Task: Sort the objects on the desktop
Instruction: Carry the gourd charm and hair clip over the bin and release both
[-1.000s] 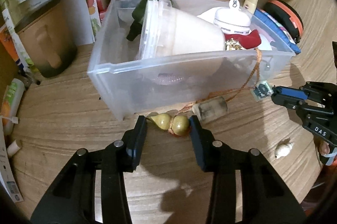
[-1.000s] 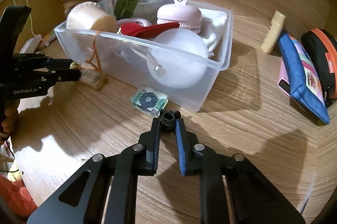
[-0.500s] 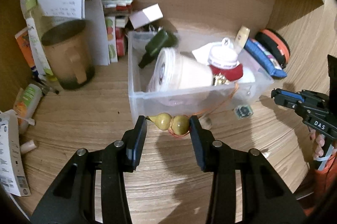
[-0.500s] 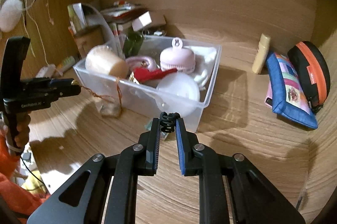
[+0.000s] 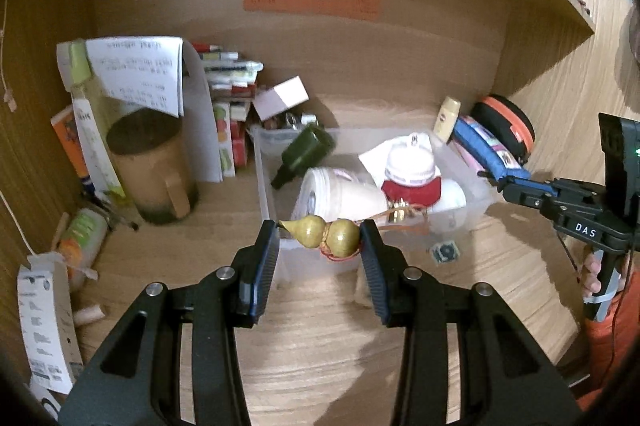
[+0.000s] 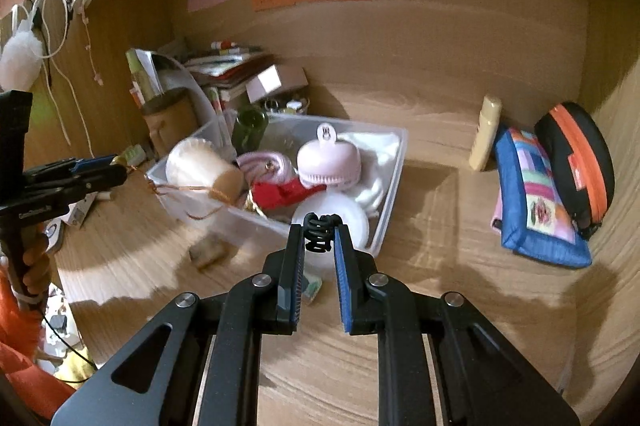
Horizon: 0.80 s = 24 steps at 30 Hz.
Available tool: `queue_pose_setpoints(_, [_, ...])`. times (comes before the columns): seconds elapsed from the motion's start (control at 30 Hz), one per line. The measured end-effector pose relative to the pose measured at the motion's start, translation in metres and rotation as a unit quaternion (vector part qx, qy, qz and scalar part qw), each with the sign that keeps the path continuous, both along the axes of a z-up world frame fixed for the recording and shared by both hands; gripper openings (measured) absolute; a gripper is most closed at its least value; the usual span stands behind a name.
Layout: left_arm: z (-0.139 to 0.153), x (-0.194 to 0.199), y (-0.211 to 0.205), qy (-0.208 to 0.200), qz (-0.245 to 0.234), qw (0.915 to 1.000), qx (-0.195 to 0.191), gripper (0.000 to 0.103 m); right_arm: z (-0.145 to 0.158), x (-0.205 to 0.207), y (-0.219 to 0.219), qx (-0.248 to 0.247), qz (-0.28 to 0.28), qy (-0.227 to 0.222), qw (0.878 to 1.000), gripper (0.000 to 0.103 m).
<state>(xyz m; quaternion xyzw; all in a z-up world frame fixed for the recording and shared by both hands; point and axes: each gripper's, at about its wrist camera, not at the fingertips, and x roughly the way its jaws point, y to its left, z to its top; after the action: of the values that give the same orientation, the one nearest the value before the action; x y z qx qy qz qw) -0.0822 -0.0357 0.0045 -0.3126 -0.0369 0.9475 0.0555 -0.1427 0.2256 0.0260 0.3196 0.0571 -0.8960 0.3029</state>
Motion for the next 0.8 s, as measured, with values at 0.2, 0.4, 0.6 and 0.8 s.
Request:
queue_pose_setpoints(0.2, [0.012,-0.009,0.0,0.016,-0.003,0.9999,0.001,0.041,0.013,-0.003,-0.004,-0.008,0.003,0.021,1.0,0.013])
queue_pose_setpoints(0.4, [0.017,-0.025,0.013,0.016,-0.031,0.9994,0.003,0.041,0.011,-0.012,-0.01,-0.006,0.006,0.019,1.0,0.013])
queue_pose_setpoints(0.6, [0.015,-0.048,0.031,0.009,-0.059,0.9982,-0.002,0.041,0.001,-0.027,-0.017,-0.001,0.009,0.002,1.0,0.013])
queue_pose_setpoints(0.8, [0.005,-0.075,0.047,-0.015,-0.083,0.9965,-0.001,0.041,-0.013,-0.048,-0.023,0.017,-0.013,-0.005,1.0,0.013])
